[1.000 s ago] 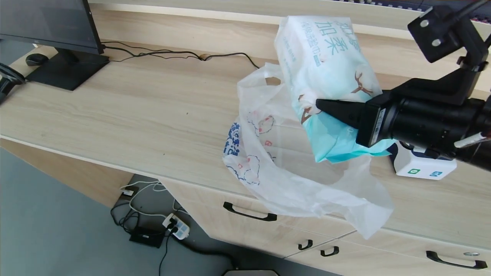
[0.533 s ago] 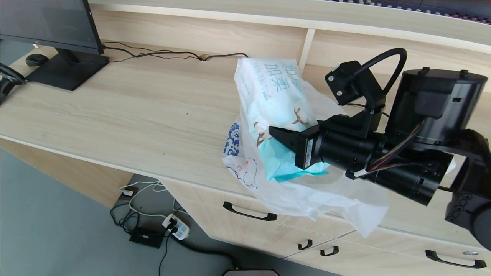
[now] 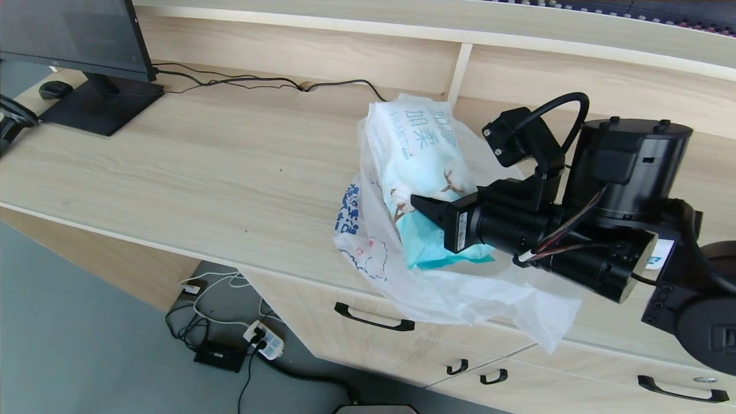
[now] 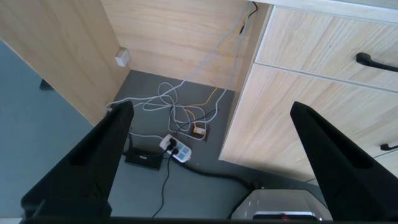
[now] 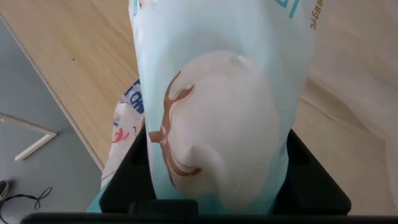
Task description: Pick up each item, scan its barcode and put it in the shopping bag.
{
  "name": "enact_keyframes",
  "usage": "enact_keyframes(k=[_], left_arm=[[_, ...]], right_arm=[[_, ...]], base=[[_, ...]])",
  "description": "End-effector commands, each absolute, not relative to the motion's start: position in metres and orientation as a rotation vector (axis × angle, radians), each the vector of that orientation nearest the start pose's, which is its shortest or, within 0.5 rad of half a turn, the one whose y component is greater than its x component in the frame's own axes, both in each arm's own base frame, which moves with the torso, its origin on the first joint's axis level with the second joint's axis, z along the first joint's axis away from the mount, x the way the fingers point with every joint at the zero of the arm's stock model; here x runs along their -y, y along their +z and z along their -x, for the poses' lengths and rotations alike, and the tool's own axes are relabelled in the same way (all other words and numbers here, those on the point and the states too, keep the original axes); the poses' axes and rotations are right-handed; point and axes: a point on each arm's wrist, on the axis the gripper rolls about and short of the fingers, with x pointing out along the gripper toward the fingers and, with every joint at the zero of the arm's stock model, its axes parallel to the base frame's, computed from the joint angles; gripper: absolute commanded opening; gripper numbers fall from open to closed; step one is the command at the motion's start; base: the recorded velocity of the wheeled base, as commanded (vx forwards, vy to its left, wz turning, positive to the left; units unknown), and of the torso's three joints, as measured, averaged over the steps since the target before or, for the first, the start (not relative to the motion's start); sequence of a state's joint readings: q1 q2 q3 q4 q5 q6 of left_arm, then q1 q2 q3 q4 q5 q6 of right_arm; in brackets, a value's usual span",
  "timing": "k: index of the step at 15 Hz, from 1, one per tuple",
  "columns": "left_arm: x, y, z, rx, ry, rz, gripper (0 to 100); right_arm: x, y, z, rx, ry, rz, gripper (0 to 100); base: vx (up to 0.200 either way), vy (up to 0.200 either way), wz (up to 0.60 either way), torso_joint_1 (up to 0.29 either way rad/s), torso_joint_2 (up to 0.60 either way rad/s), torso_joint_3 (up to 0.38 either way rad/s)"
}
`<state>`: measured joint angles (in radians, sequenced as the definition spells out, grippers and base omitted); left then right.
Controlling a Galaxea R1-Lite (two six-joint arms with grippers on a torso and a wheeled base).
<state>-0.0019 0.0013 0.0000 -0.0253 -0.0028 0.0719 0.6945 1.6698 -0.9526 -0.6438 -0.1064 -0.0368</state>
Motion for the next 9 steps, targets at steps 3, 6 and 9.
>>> enact_keyframes(k=[3, 6, 9], left_arm=[[0.0, 0.078, 0.023, 0.025, -0.004, -0.072, 100], [0.0, 0.078, 0.023, 0.025, -0.004, -0.072, 100], [0.0, 0.078, 0.023, 0.025, -0.004, -0.074, 100]], right_arm=[[-0.181, 0.237, -0.248, -0.037, 0.53, 0.053, 0], [-0.178, 0.219, -0.243, -0.071, 0.535, 0.102, 0], [-0.177, 0.2, -0.238, -0.07, 0.543, 0.111, 0]], base=[[0.0, 0.0, 0.0, 0.0, 0.0, 0.0], [0.0, 0.0, 0.0, 0.0, 0.0, 0.0], [0.0, 0.0, 0.0, 0.0, 0.0, 0.0]])
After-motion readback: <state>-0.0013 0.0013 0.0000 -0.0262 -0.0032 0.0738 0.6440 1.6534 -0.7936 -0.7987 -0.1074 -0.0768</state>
